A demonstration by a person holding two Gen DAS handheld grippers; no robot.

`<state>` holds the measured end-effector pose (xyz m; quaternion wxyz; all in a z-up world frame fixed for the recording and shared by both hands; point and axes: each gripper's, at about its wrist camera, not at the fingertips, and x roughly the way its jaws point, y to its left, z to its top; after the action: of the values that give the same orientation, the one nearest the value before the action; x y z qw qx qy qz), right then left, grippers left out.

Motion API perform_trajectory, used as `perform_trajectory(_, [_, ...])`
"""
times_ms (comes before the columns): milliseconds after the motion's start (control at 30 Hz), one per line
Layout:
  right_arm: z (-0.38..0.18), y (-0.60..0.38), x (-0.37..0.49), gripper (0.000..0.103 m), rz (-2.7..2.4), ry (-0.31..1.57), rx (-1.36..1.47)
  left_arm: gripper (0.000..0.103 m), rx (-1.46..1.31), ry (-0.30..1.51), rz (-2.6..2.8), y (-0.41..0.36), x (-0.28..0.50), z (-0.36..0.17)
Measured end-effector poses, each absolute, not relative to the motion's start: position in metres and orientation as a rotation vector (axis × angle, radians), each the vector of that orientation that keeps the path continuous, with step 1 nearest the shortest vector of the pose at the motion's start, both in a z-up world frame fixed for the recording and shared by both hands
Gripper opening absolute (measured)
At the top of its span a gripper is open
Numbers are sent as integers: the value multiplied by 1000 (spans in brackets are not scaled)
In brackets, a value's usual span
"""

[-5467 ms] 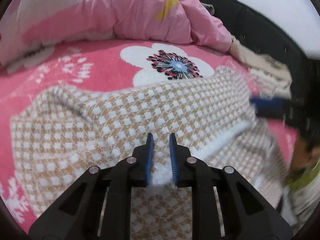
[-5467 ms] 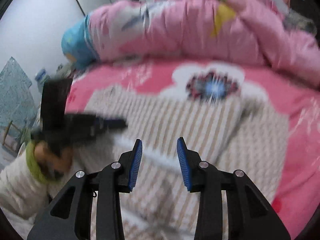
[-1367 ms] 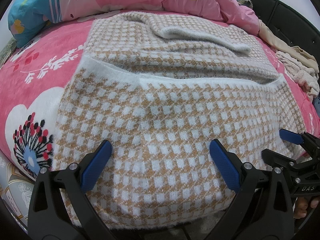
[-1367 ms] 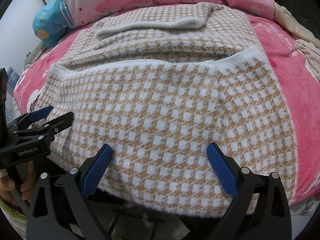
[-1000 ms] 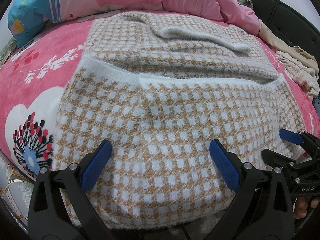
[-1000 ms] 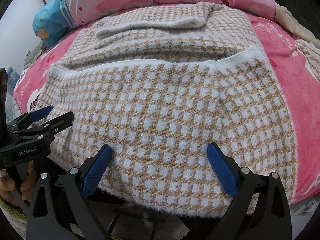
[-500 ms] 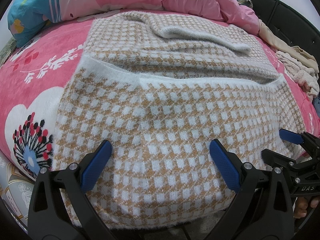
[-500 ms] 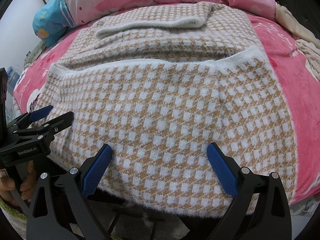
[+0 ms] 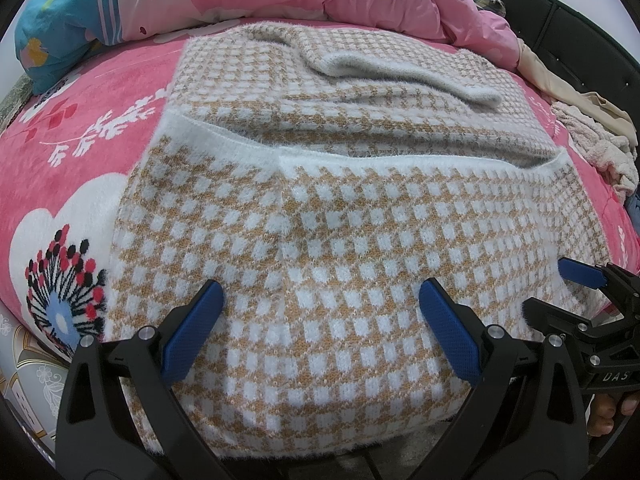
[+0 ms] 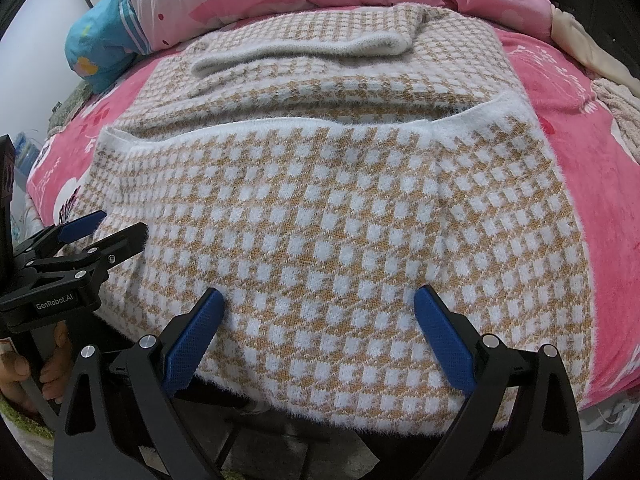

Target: Fold large clothes

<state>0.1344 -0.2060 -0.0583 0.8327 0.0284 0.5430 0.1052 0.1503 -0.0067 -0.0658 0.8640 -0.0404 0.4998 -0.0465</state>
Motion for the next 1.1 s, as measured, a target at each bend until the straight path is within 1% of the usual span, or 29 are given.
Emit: perform_trajectory(1100, [-57, -206, 134, 94, 223, 1153, 60, 95, -86, 1053, -100, -4, 155, -63])
